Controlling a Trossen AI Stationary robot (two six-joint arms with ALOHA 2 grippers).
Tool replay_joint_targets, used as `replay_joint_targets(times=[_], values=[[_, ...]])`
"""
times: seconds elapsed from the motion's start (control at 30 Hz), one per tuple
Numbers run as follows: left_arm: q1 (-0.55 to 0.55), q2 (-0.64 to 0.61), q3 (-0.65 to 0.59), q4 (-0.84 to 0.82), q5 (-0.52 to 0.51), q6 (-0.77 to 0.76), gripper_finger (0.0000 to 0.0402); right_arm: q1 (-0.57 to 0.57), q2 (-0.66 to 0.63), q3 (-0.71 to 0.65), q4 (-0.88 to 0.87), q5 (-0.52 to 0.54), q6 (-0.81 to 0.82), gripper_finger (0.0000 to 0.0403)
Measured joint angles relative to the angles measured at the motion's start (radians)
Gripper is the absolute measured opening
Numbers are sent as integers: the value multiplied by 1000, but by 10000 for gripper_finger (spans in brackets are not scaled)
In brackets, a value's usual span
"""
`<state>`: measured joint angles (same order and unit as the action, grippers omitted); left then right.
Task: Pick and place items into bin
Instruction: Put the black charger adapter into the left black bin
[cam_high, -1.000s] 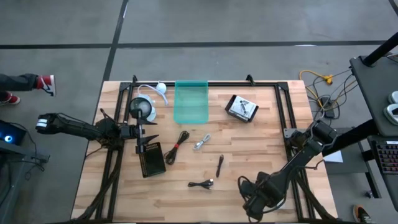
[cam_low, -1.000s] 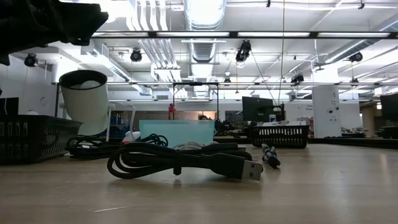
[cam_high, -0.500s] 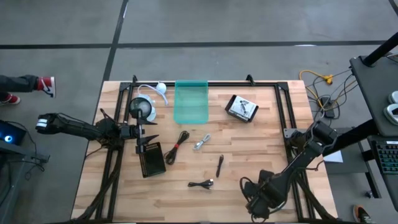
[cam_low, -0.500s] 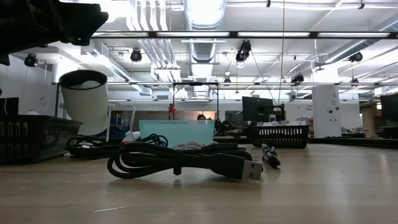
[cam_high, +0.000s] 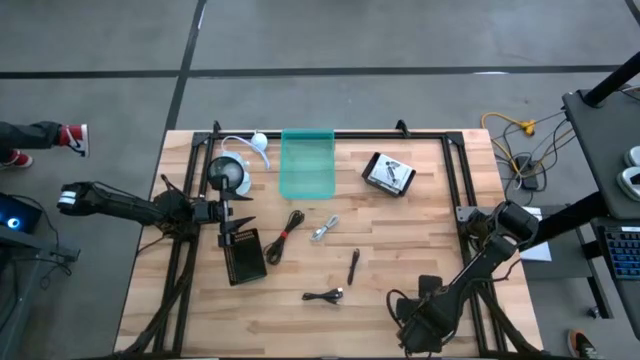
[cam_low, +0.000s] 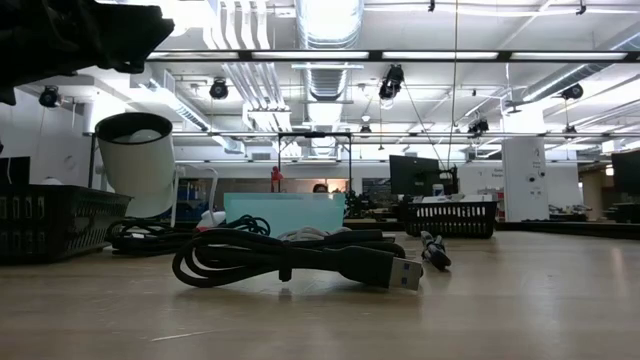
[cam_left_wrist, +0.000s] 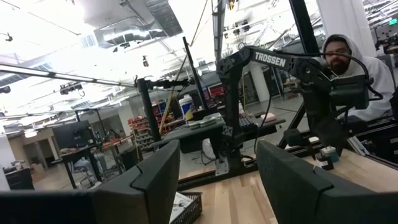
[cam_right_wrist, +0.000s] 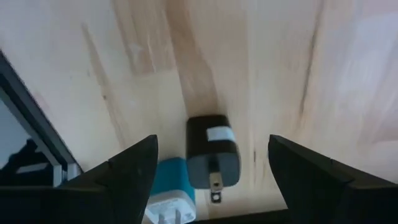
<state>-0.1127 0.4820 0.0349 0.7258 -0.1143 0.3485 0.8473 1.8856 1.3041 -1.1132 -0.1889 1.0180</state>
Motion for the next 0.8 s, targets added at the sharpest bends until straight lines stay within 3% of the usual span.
replay_joint_targets(times=[0.8], values=[[0,0,0,0,0,0,196,52,2,-82,48,6,0,249]])
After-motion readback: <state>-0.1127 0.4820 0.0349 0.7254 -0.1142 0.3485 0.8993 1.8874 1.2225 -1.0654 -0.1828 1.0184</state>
